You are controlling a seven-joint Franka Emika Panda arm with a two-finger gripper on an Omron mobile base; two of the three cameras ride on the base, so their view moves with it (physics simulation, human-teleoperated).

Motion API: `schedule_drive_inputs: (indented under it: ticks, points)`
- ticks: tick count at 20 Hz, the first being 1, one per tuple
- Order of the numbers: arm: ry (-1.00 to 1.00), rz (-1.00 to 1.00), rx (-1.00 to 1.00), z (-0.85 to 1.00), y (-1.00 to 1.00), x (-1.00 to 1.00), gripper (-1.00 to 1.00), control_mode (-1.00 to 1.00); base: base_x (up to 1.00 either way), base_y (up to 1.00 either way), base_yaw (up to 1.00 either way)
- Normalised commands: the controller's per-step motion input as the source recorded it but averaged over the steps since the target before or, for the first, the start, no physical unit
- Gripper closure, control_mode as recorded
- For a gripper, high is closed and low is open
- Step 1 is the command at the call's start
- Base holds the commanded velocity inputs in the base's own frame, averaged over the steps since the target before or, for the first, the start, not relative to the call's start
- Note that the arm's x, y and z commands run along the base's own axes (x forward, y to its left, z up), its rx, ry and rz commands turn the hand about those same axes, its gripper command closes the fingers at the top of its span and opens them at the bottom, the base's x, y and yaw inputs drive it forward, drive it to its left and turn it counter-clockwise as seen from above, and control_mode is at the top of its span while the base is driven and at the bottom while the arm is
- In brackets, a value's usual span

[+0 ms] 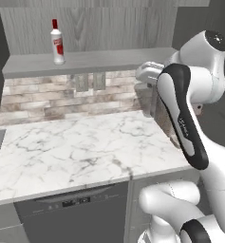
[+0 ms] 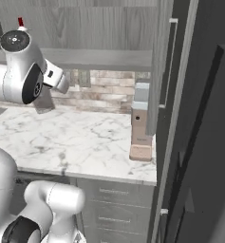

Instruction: There is a bowl on the dining counter. Grab a lemon wedge from the fridge and place it in the bowl. Then get the liquor bottle and glass cup from the cabinet and place them next to the bowl.

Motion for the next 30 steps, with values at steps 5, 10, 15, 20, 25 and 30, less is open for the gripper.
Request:
schedule_drive_inputs:
  ticks: [5,10,15,20,25,30]
  points:
    - [0.0,0.0,0.0,0.0,0.0,0.0,1.0,1.0,-1.0,-0.01,-0.04]
    - [0.0,0.0,0.0,0.0,0.0,0.0,1.0,1.0,-1.0,-0.1,-0.25]
    - [0.0,0.0,0.0,0.0,0.0,0.0,1.0,1.0,-0.93,-0.05,-0.66]
    - [0.0,0.0,0.0,0.0,0.0,0.0,1.0,1.0,-0.67,-0.02,-0.75]
    - [0.0,0.0,0.0,0.0,0.0,0.0,1.0,1.0,-0.6,-0.11,-0.74]
    - [0.0,0.0,0.0,0.0,0.0,0.0,1.0,1.0,-0.55,-0.2,-0.73]
